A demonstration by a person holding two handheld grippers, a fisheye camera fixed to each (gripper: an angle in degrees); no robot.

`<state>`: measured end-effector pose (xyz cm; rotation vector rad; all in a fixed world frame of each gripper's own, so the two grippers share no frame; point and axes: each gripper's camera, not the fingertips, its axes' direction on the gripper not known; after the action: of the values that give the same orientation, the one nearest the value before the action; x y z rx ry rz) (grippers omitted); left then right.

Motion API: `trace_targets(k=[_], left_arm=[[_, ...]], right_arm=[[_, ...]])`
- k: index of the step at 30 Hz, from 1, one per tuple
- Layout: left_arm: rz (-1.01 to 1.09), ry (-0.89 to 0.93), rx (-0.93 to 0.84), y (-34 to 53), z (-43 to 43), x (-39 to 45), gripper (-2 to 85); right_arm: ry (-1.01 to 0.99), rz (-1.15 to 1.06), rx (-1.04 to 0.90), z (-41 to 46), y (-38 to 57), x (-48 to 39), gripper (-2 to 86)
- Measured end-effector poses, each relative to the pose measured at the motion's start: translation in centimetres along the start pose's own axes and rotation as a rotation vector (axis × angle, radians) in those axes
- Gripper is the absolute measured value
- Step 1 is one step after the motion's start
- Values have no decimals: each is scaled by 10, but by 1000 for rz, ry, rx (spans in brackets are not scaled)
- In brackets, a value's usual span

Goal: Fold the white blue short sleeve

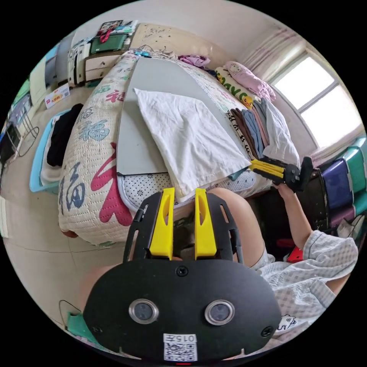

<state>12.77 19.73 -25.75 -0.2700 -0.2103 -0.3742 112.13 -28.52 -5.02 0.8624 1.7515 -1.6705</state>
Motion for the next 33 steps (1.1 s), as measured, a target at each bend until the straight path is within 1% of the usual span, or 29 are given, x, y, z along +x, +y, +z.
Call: trace_targets(k=[5, 8, 10, 13, 17, 21, 22, 26, 29, 31, 33], left_arm=[[-47, 96, -17, 8, 15, -23, 65], [-60, 153, 24, 12, 15, -33, 50], [-71, 196, 60, 17, 13, -41, 19], [-54, 185, 87, 23, 6, -45, 4], [-68, 196, 64, 28, 8, -56, 4], [-69, 168, 82, 34, 5, -64, 34], [-65, 182, 105, 36, 1, -67, 50], [-75, 248, 142, 36, 0, -76, 60], [-72, 236, 98, 30, 11, -79, 49], [-57, 238, 93, 30, 13, -78, 7], [-35, 219, 106, 36, 8, -77, -2]], right_arm=[[-11, 45, 26, -18, -7, 7, -6], [-14, 60, 53, -34, -11, 10, -6], [-14, 69, 58, -43, -14, 13, -7], [-16, 77, 56, -55, -18, 15, -8], [-14, 98, 35, -65, -20, 18, -10], [-26, 119, 50, -77, -26, 19, -9], [-18, 121, 59, -82, -30, 19, -8], [-40, 122, 31, -83, -45, 18, 7], [-21, 112, 8, -81, -53, 13, -5], [-14, 99, 0, -84, -56, 10, -8], [-6, 102, 5, -90, -56, 9, -9]])
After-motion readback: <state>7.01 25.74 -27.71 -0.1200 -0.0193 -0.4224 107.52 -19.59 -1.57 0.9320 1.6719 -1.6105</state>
